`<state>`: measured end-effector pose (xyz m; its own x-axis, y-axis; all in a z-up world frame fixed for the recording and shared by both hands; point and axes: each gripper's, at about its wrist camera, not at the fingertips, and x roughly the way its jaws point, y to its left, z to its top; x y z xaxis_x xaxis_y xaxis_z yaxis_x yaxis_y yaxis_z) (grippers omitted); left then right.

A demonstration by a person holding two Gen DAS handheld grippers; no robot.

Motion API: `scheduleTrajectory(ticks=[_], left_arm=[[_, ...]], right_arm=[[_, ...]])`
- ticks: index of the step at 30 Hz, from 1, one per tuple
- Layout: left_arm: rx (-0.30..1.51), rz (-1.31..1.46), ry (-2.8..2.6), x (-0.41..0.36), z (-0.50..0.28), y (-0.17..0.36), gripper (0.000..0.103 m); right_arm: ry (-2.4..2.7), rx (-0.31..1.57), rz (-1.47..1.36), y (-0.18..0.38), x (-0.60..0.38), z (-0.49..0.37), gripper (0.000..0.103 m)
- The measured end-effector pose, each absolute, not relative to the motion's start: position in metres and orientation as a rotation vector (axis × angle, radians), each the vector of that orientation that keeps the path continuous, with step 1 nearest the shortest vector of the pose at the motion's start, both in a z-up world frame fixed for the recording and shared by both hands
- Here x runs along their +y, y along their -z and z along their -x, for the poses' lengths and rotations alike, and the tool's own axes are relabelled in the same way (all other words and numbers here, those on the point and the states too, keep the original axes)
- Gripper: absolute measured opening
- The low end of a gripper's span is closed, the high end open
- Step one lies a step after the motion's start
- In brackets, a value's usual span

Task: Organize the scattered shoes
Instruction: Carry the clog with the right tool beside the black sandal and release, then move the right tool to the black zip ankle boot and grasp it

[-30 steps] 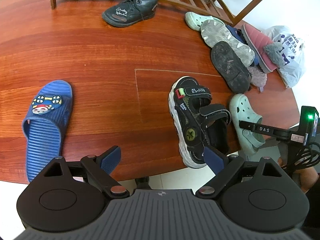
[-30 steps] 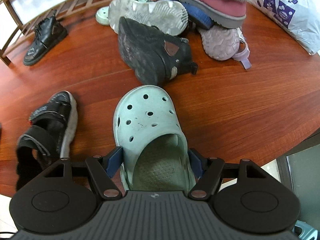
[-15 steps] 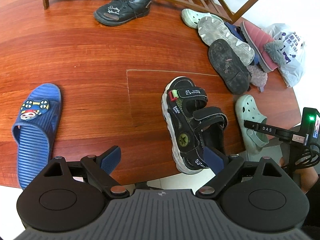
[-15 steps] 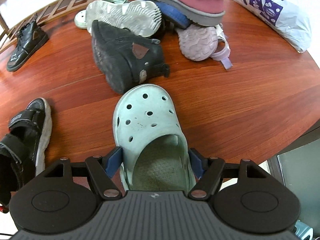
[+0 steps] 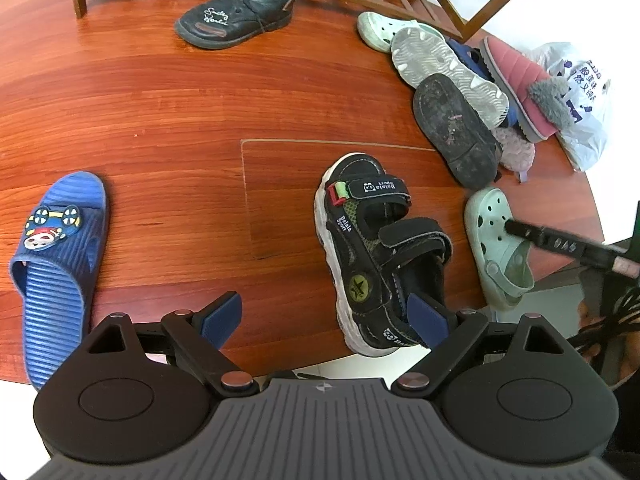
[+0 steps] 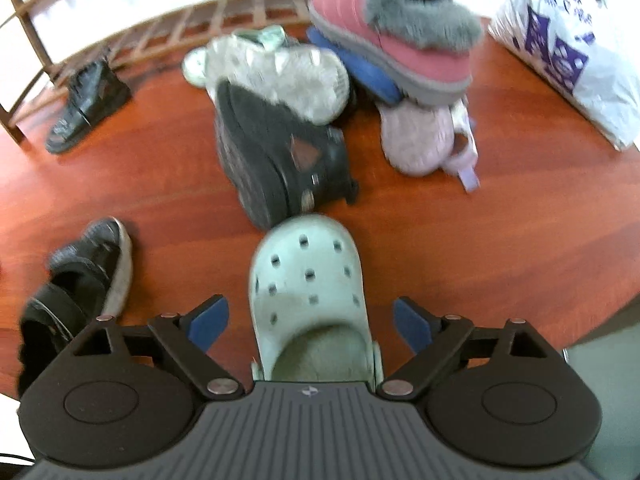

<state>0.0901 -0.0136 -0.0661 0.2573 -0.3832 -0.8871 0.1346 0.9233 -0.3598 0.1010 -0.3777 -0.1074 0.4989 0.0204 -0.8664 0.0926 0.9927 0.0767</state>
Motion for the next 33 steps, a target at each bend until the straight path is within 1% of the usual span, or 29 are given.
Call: scheduleTrajectory(ticks=[10,20,27,28,30,33], left_arm=[[1.257,0.255,0.308,-0.016,-0.091,0.066,0.091],[1.239,0.291,0.245,-0.018,-0.085,0.062,0.091],[1.241,0.316,0.198,-0.016,-0.081,0.062,0.091],[1.24,0.32,0.193,-0.016,-0.08,0.062,0.091],[1.238,0.328,0.183,-0.016,-0.079,0.062,0.091],[1.236,0.342,0.167,-0.014,-0.077,0.062,0.091]], right_arm=[[-0.094,1.046,-0.079,0.094,-0.395,-0.15,0.093],[-0.202,1.083,-0.067,0.112,-0.412,-0.198,0.093],[-0.283,1.126,-0.114,0.129,-0.418,-0.226,0.095],[-0.29,1.128,-0.113,0.131,-0.417,-0.227,0.093],[-0.306,1.127,-0.111,0.132,-0.413,-0.229,0.086],[-0.314,1.121,-0.098,0.13,-0.406,-0.229,0.085]])
